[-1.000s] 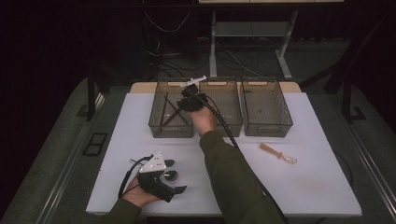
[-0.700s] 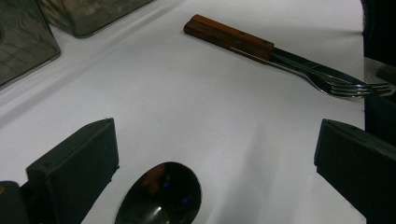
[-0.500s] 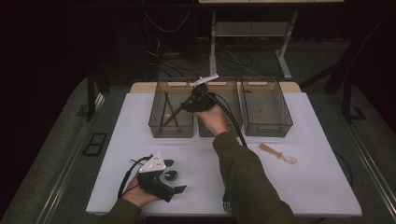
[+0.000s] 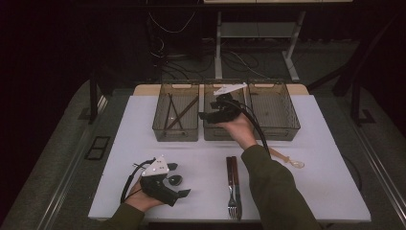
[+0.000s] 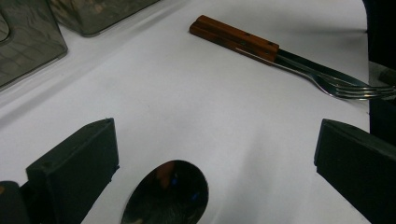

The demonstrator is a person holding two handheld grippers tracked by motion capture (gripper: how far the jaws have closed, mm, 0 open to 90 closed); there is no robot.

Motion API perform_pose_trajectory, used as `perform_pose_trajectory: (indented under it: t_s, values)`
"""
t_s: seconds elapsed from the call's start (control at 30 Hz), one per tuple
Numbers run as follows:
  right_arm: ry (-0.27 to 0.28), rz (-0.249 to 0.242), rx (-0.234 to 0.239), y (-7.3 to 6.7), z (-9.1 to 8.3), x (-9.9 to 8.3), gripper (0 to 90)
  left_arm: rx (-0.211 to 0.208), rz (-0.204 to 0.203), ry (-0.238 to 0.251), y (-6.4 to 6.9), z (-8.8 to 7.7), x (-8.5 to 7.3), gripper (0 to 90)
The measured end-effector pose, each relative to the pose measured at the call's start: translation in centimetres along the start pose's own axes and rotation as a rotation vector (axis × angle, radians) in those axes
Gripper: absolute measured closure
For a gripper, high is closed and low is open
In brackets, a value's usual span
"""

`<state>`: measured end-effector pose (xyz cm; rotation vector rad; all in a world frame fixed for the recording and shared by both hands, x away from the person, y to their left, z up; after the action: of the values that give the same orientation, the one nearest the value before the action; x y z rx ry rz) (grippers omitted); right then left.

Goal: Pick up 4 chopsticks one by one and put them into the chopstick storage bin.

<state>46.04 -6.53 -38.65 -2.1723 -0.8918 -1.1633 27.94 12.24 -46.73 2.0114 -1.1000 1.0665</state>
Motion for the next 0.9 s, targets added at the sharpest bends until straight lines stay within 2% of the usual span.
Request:
perform_pose_trajectory:
  t_s: [0.03,0.4,0.53,0.9]
  values:
    - [0.003,-0.001,0.003,0.0,-0.4,-0.2,31.1,0.002,-0.010,0.008,0.1,0.0,0.1,0.0]
    - [0.020,-0.011,0.053,-0.2,-5.0,-2.9,28.8,0.008,-0.023,0.008,-0.2,-0.2,-0.1,0.0]
    - [0.009,-0.034,0.052,0.0,-6.5,-4.5,28.6,0.006,-0.020,0.011,-0.2,-0.2,0.0,0.0]
    - [0.046,-0.009,0.040,0.9,-11.3,-8.5,28.4,0.007,-0.026,0.005,-0.3,-0.2,0.0,0.0]
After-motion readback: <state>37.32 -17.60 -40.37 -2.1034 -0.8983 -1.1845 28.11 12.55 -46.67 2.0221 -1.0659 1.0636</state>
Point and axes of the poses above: each handheld gripper's, and its own axes: z roughly forward along the jaws, x roughly out of its top, y roughly to its right, the point moved 5 cm from there along z, roughly forward along the jaws, and after that the axes turned 3 degrees about y, right-handed, at the moved point
